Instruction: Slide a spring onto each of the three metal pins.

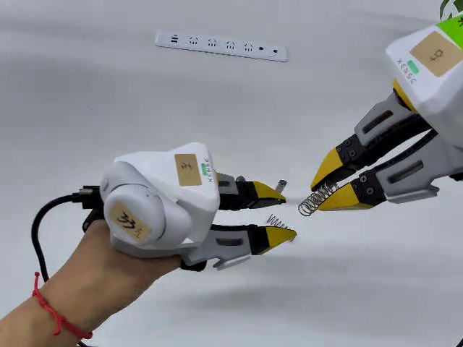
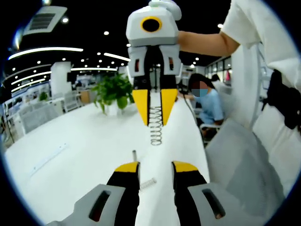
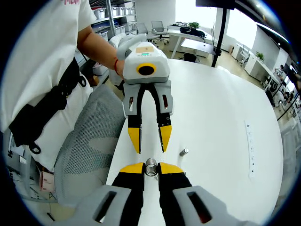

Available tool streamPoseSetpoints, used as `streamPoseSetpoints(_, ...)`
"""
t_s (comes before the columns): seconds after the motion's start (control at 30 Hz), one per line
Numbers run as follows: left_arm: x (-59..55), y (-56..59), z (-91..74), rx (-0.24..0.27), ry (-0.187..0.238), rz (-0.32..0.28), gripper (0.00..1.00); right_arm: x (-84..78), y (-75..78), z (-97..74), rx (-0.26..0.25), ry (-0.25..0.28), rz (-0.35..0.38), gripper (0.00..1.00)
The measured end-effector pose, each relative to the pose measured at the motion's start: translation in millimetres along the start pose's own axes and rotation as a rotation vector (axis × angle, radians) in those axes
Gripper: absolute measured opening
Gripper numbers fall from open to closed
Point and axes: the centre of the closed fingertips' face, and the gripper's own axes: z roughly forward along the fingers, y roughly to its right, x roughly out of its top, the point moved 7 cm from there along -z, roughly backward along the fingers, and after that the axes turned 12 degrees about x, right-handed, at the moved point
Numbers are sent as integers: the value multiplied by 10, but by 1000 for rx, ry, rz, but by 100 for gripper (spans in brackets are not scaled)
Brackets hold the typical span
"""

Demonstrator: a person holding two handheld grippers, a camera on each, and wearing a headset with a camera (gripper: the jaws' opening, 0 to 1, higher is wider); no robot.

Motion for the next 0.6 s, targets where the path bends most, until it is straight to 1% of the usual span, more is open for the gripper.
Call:
streamPoseSetpoints(0.13,-81,-115,-101,44,-20,-3,33,-3,85,-17,-30,2,14,12)
streamPoseSetpoints(0.2,-121,-171,-147,65,-30,-8,38,-6,155,-28,-50,4,28,12)
streamPoseSetpoints(0.27,-156,-217,-187,82,-38,0,42,-34,210,-13,-73,-10,36,12)
streamPoseSetpoints(0.5,-288,-332,-301,109,-58,-7,58,-171,467,18,-140,-34,105,12)
streamPoseSetpoints(0.6,-345,-374,-340,121,-72,-8,65,-218,558,56,-157,-45,124,12)
